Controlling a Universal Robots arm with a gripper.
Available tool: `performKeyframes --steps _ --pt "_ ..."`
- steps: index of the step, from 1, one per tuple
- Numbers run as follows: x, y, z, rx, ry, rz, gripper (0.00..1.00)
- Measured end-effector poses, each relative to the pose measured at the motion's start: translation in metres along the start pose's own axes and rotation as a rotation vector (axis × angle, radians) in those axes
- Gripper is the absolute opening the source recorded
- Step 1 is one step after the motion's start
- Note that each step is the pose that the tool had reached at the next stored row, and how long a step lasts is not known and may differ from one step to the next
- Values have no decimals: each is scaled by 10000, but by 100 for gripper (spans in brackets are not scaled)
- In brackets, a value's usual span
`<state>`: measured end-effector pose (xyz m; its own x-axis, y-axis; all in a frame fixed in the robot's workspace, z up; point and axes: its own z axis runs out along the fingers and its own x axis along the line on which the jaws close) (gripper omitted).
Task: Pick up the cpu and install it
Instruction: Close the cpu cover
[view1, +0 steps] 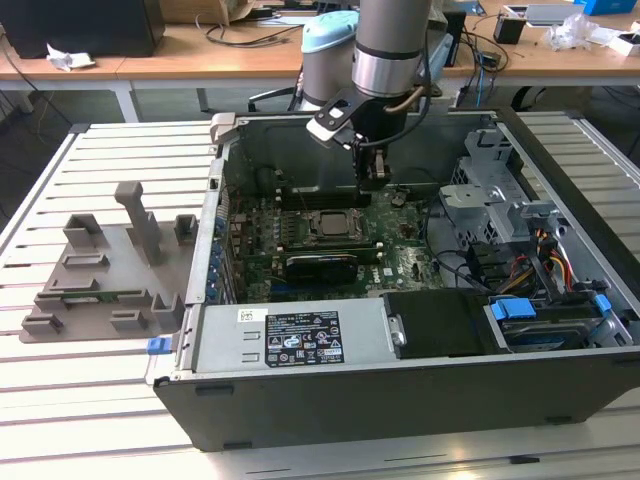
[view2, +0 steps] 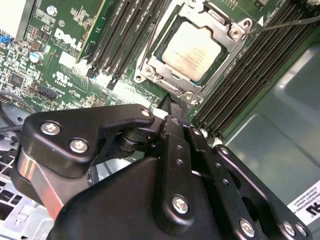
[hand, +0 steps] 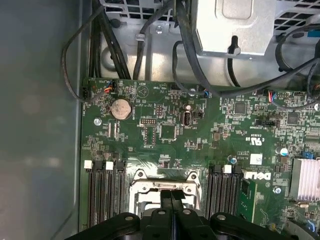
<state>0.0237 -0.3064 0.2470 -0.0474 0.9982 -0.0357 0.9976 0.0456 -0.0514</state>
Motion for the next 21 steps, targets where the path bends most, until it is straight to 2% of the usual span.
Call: performKeyframes --steps 5,7,12,15,17,21 --pt "5 -63 39 0 0 1 11" --pt "8 -114 64 0 0 0 11" --pt "19 -253 170 0 1 0 11" --pt "32 -405 276 0 0 0 11" --pt "41 -497 377 0 0 0 11" --pt "47 -568 409 -1 1 0 11"
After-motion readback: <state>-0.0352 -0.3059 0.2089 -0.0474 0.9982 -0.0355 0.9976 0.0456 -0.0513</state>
